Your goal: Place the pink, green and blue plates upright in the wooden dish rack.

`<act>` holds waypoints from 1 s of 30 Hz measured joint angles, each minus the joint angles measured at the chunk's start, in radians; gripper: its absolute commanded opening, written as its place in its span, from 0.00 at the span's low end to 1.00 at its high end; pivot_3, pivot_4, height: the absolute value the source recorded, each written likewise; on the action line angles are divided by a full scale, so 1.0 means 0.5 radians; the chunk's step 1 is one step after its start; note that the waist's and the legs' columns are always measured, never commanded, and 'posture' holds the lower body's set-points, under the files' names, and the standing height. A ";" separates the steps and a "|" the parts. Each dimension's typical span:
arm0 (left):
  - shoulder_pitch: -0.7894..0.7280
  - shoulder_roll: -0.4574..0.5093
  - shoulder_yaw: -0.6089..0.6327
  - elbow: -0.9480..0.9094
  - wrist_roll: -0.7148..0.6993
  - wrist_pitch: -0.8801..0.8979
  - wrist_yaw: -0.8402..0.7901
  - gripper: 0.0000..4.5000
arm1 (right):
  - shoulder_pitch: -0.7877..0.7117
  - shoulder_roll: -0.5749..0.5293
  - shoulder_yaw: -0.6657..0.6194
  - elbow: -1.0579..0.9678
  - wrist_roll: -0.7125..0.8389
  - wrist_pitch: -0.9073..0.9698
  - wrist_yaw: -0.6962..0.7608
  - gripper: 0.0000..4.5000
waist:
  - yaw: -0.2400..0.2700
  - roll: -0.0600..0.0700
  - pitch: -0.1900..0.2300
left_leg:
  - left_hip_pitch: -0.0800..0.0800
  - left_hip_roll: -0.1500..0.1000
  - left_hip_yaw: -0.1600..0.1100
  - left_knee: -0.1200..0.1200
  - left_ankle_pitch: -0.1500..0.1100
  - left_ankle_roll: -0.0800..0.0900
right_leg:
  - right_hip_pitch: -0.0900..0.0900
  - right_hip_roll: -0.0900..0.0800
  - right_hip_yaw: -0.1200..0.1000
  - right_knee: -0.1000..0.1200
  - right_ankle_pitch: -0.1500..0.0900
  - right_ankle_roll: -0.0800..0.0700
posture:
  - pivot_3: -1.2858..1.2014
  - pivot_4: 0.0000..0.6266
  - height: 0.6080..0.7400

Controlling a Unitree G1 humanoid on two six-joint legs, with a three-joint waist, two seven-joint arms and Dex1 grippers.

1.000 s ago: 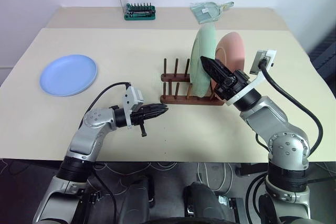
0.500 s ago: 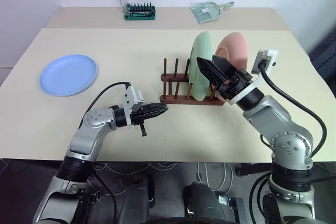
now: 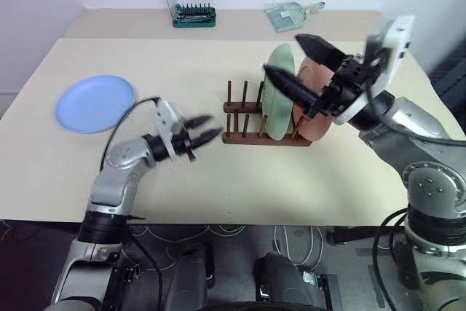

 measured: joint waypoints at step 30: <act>-0.542 -0.028 1.328 0.612 0.157 1.249 2.245 0.59 | 0.052 0.136 0.254 0.131 -0.579 -0.175 0.442 1.00 | 0.009 -0.028 0.004 | -0.004 -0.001 -0.001 0.003 0.008 -0.013 | -0.002 -0.001 -0.003 0.003 0.000 0.001 | 0.52 0.24 0.94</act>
